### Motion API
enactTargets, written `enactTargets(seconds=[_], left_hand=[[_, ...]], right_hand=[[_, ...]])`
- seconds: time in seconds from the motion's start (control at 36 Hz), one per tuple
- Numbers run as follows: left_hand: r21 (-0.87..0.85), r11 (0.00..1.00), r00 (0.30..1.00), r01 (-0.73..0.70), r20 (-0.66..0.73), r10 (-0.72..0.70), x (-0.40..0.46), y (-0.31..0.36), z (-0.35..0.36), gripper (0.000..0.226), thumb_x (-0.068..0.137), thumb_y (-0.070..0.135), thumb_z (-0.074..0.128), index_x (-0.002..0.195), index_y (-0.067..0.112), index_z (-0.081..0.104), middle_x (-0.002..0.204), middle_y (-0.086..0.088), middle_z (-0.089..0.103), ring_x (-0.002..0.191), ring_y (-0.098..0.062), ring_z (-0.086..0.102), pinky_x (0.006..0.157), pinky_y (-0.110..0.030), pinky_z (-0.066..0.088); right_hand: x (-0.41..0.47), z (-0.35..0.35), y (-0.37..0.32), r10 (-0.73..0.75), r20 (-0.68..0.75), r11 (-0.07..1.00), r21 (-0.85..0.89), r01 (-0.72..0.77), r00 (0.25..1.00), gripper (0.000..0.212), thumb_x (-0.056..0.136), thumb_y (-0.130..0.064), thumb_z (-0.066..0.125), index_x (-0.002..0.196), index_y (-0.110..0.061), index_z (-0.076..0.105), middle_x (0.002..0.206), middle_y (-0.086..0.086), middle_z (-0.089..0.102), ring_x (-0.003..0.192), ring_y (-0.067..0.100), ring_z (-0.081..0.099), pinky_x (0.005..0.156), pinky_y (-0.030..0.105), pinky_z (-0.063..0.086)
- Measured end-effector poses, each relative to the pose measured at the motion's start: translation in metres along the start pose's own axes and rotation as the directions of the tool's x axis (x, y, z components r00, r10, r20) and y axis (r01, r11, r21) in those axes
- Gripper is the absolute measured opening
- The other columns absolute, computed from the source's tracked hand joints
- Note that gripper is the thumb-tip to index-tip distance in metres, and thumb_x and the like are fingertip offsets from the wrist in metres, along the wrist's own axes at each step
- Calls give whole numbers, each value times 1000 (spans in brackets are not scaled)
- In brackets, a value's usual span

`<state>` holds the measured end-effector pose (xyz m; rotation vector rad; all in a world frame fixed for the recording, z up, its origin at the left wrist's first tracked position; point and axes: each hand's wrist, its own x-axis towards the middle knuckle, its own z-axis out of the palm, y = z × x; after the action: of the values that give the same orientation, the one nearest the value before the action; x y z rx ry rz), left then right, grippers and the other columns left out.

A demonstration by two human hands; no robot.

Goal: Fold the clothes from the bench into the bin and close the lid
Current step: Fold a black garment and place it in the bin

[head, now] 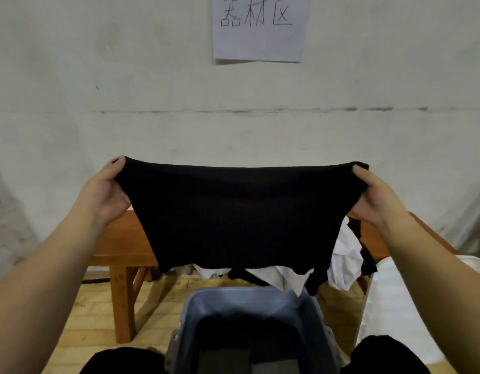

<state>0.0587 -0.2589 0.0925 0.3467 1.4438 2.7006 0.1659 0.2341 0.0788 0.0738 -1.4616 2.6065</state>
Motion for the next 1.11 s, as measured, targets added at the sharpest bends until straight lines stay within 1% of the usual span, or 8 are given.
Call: enactTargets(seconds=[0.06,0.14,0.25,0.31,0.42,0.72,0.94,1.11], left_hand=[[-163,984,985,76,167,-49,-5,15,1,37,108,24,37,92,13,68,93,-6,72,97,-22,70,89,-37,57],[-195,977,968,92,249,-42,-10,31,7,40,108,19,26,117,-7,55,116,-33,58,119,-45,52,113,-52,28],[-187,979,890,81,456,14,-8,20,54,21,100,14,52,108,-2,64,111,-25,59,108,-42,56,103,-55,40],[-5,999,868,-45,496,42,-10,5,86,16,78,28,80,87,17,73,101,-7,66,94,-27,65,89,-41,54],[190,972,847,-140,532,18,-23,-22,142,29,58,42,92,74,25,75,105,1,71,93,-16,65,80,-27,53],[0,996,818,-89,570,73,-46,-62,204,9,76,20,81,84,18,76,122,-3,66,111,-24,64,100,-37,51],[234,960,843,151,478,-249,-44,-68,196,72,78,45,74,136,13,48,116,-7,70,109,-19,67,91,-30,55],[358,926,851,122,442,-283,-39,-66,183,104,59,60,86,141,10,46,130,-9,65,124,-24,59,112,-41,40]], right_hand=[[-10,14,-15,-23,106,1000,20,21,994,24,89,-19,63,103,-3,73,112,17,71,112,29,66,100,41,52],[-20,28,-30,-185,188,982,68,175,965,28,103,-18,45,113,3,62,115,29,64,116,40,60,110,49,39],[-20,72,-33,-156,333,947,-216,236,930,28,56,-42,92,74,-29,74,78,-6,70,74,9,66,76,26,57],[-17,95,-23,-215,332,899,-299,318,919,8,71,-26,83,72,-29,75,77,-8,70,73,7,65,74,21,54],[-21,140,6,-273,326,792,-457,404,905,32,76,-10,59,68,-35,77,75,-15,70,75,1,63,77,16,48],[-30,176,36,-367,334,848,-264,460,868,33,74,-5,61,72,-36,72,83,-9,72,88,11,66,81,23,52],[-26,166,30,-329,455,846,-247,472,827,32,79,5,56,76,-26,63,117,-3,72,119,17,63,99,29,48],[-26,166,24,-173,453,852,-376,364,874,22,75,0,63,88,-16,53,81,-9,68,80,9,64,79,21,51]])
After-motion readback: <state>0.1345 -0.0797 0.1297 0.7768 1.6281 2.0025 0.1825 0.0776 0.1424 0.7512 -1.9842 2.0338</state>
